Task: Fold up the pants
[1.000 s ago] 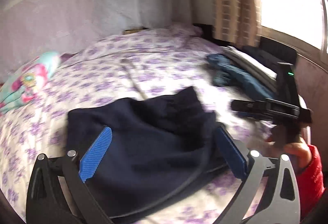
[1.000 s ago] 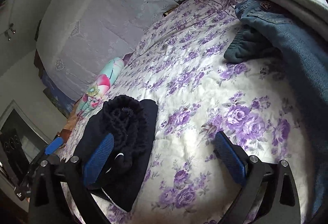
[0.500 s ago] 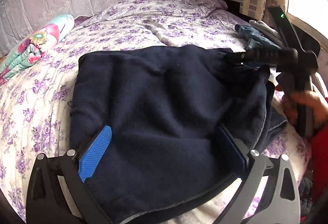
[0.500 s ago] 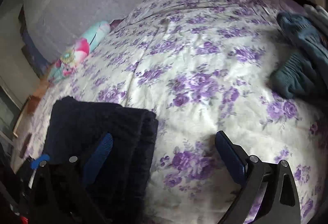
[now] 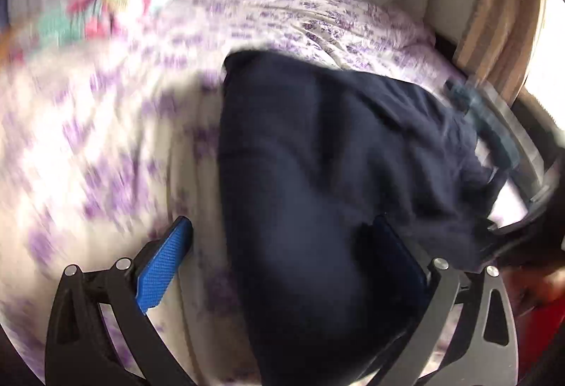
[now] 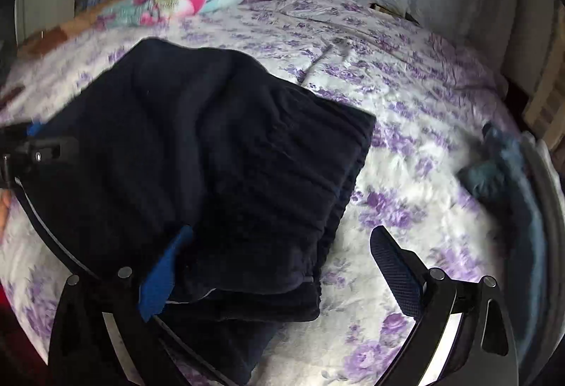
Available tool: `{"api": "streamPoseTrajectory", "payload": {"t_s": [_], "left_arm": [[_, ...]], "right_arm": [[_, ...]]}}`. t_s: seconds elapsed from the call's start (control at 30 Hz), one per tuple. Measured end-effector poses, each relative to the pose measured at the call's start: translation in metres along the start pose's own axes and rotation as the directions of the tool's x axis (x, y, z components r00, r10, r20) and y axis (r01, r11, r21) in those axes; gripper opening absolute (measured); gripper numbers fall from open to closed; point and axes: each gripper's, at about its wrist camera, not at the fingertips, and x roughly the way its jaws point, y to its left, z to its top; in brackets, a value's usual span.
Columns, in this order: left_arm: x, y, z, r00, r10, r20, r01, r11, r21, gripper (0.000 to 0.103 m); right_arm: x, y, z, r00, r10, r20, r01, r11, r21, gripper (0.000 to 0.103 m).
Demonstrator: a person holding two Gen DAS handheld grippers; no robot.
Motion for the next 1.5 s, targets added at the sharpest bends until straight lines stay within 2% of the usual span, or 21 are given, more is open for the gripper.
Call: {"api": "streamPoseTrajectory", "payload": {"t_s": [0.07, 0.1, 0.17, 0.2, 0.27, 0.37, 0.43, 0.5, 0.57, 0.6, 0.7, 0.87, 0.97, 1.03, 1.13, 1.23, 1.3, 1.5], "left_arm": [[-0.005, 0.005, -0.005, 0.999, -0.035, -0.007, 0.034, 0.999, -0.014, 0.099], [-0.007, 0.006, -0.007, 0.999, -0.040, -0.007, 0.040, 0.999, -0.012, 0.099], [-0.011, 0.006, -0.012, 0.999, -0.035, 0.000, 0.035, 0.999, -0.007, 0.099], [-0.012, 0.005, -0.015, 1.000, -0.029, 0.006, 0.029, 1.000, -0.002, 0.099], [-0.011, 0.004, -0.015, 1.000, -0.022, 0.007, 0.022, 1.000, 0.001, 0.099], [-0.012, 0.004, -0.017, 1.000, -0.013, 0.011, 0.013, 1.000, 0.005, 0.099], [-0.013, 0.003, -0.017, 1.000, 0.000, 0.017, 0.000, 1.000, 0.011, 0.099], [-0.013, 0.003, -0.017, 1.000, 0.009, 0.021, -0.010, 1.000, 0.016, 0.099], [-0.015, 0.002, -0.018, 0.999, 0.022, 0.029, -0.022, 1.000, 0.018, 0.099], [-0.015, 0.002, -0.019, 0.999, 0.034, 0.032, -0.034, 0.999, 0.016, 0.099], [-0.015, 0.001, -0.019, 0.998, 0.043, 0.034, -0.044, 0.999, 0.018, 0.099], [-0.017, 0.001, -0.020, 0.998, 0.047, 0.039, -0.047, 0.999, 0.021, 0.099], [-0.018, 0.000, -0.020, 0.998, 0.045, 0.039, -0.046, 0.999, 0.020, 0.099], [-0.018, 0.000, -0.021, 0.998, 0.044, 0.039, -0.044, 0.999, 0.019, 0.099], [-0.019, -0.001, -0.021, 0.998, 0.045, 0.041, -0.046, 0.999, 0.019, 0.099], [-0.019, 0.000, -0.021, 0.998, 0.043, 0.041, -0.044, 0.999, 0.020, 0.099], [-0.019, 0.000, -0.021, 0.998, 0.046, 0.040, -0.047, 0.999, 0.022, 0.099], [-0.019, -0.001, -0.020, 0.998, 0.046, 0.040, -0.047, 0.999, 0.020, 0.099]], "right_arm": [[-0.002, -0.018, 0.001, 0.994, 0.096, -0.051, -0.091, 0.992, 0.093, 0.099], [-0.008, -0.021, 0.004, 0.995, 0.099, -0.026, -0.096, 0.990, 0.106, 0.099], [-0.031, -0.014, 0.016, 0.991, 0.109, 0.082, -0.115, 0.990, 0.084, 0.099], [-0.039, -0.008, 0.025, 0.981, 0.149, 0.121, -0.158, 0.985, 0.069, 0.099], [-0.050, 0.012, 0.050, 0.948, 0.269, 0.168, -0.278, 0.960, 0.032, 0.099], [-0.034, 0.047, 0.087, 0.907, 0.400, 0.131, -0.402, 0.916, -0.017, 0.099], [-0.003, 0.071, 0.107, 0.898, 0.437, 0.048, -0.436, 0.900, -0.018, 0.099], [0.039, 0.084, 0.120, 0.897, 0.439, -0.058, -0.439, 0.899, 0.017, 0.099], [0.086, 0.095, 0.118, 0.905, 0.395, -0.156, -0.394, 0.918, 0.038, 0.100], [0.095, 0.097, 0.119, 0.911, 0.378, -0.165, -0.380, 0.925, 0.026, 0.100], [0.088, 0.103, 0.126, 0.933, 0.330, -0.142, -0.331, 0.943, 0.017, 0.100], [0.052, 0.089, 0.125, 0.940, 0.334, -0.073, -0.332, 0.943, 0.036, 0.100], [0.016, 0.076, 0.117, 0.961, 0.277, -0.008, -0.277, 0.961, -0.005, 0.100], [0.004, 0.070, 0.110, 0.969, 0.248, 0.006, -0.247, 0.969, -0.021, 0.100], [0.004, 0.063, 0.095, 0.972, 0.235, -0.010, -0.235, 0.972, -0.018, 0.100], [0.036, 0.058, 0.071, 0.966, 0.242, -0.095, -0.244, 0.970, -0.006, 0.100], [0.038, 0.058, 0.062, 0.968, 0.247, -0.042, -0.248, 0.968, -0.032, 0.100], [0.018, 0.057, 0.063, 0.971, 0.238, -0.011, -0.238, 0.971, -0.004, 0.099]]}}
